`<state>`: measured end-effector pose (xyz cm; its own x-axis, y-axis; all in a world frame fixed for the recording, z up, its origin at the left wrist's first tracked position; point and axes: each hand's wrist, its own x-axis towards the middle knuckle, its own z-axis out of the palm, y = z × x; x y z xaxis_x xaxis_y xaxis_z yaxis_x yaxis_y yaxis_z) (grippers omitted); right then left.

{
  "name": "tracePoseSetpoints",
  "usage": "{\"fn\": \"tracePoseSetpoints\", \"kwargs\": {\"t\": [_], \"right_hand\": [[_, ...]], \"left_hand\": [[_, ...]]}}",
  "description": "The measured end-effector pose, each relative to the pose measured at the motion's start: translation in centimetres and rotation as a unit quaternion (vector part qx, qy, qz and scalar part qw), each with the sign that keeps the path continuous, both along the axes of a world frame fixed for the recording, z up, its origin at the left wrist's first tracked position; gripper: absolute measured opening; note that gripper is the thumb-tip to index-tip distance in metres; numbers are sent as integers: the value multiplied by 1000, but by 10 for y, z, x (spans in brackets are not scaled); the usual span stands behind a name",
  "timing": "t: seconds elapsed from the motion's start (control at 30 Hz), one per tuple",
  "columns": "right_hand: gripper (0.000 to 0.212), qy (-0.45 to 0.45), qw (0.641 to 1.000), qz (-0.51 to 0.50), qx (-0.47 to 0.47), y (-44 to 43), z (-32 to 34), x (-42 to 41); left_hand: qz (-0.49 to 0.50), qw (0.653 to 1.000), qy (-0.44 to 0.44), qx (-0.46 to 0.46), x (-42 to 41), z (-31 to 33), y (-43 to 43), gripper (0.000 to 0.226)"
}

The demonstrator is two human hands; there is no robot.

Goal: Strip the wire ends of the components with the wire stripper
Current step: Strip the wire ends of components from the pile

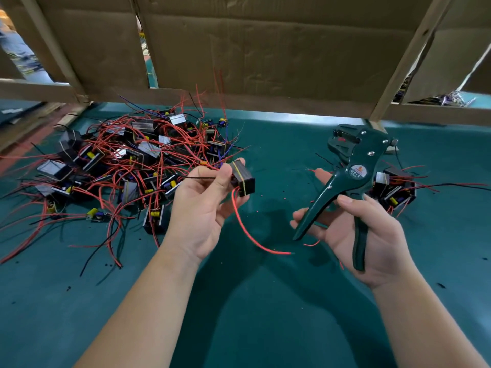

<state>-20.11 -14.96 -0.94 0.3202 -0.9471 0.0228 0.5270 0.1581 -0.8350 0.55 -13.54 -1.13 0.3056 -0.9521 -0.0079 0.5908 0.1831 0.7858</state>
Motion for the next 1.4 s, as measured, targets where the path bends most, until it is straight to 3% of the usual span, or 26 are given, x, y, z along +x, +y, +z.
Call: {"fn": "tracePoseSetpoints", "kwargs": {"t": [0.23, 0.4, 0.67, 0.83, 1.17, 1.4], "right_hand": [[57, -1, 1000, 15, 18, 2, 1, 2], [58, 18, 998, 55, 33, 3, 0, 2], [61, 38, 994, 85, 52, 4, -3, 2], [76, 22, 981, 179, 74, 7, -1, 2], [65, 45, 949, 305, 72, 19, -3, 10], [53, 66, 946, 314, 54, 19, -5, 7]], "left_hand": [[19, 969, -248, 6, -6, -6, 2, 31], [7, 937, -348, -9, -6, -11, 4, 8], [-35, 952, -302, 20, -7, -7, 5, 20], [-28, 937, -348, -23, -5, -2, 6, 28], [5, 913, -402, -68, 2, 1, 9, 18], [7, 875, -476, -87, 6, 0, 10, 17]]}}
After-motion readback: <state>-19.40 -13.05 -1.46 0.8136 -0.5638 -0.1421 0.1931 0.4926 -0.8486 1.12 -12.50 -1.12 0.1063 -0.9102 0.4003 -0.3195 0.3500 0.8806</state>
